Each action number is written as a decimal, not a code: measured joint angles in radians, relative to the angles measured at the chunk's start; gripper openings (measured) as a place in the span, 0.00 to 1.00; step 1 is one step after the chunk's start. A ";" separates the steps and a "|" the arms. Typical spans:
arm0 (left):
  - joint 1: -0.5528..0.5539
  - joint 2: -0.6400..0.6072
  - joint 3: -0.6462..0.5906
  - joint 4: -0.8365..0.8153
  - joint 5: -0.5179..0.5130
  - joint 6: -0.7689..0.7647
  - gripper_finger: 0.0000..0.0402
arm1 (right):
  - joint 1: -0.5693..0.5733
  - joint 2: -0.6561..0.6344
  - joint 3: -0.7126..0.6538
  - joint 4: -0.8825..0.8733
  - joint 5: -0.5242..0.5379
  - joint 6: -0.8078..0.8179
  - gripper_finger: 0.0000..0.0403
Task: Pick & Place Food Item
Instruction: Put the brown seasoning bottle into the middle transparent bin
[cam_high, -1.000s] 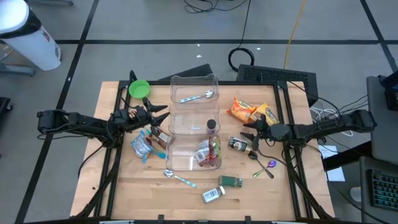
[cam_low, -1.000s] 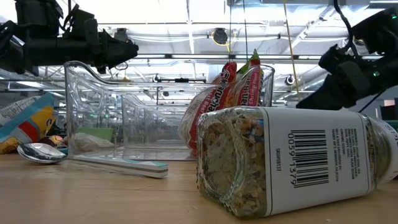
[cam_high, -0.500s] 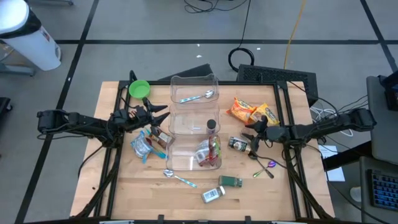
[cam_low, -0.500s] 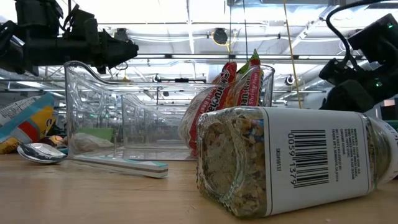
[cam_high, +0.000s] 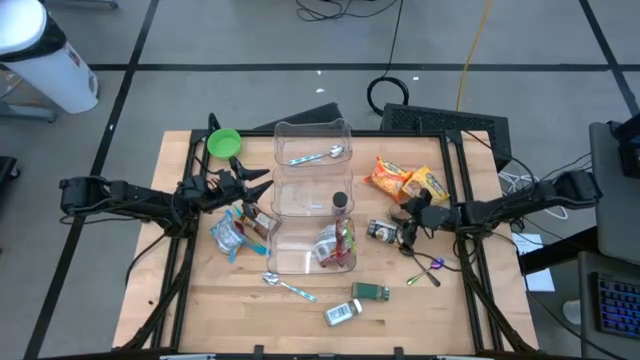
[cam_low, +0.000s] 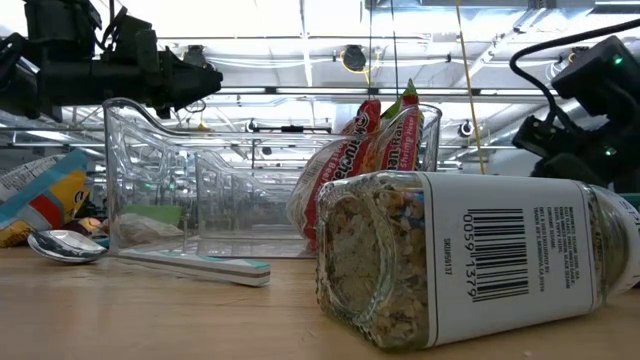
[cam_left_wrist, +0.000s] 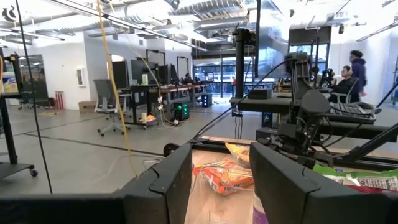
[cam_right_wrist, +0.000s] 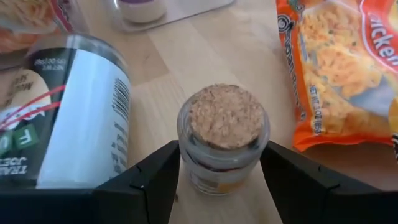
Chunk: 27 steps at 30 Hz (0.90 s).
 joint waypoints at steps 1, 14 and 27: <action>0.000 0.000 0.000 0.000 0.000 0.000 0.42 | 0.000 0.012 0.000 0.008 0.000 0.002 0.53; 0.000 0.000 0.000 0.000 0.000 0.000 0.42 | 0.000 0.148 0.000 0.124 0.001 0.018 0.50; 0.000 0.000 0.000 0.000 0.000 -0.004 0.42 | 0.000 0.169 0.015 0.192 -0.004 0.008 0.44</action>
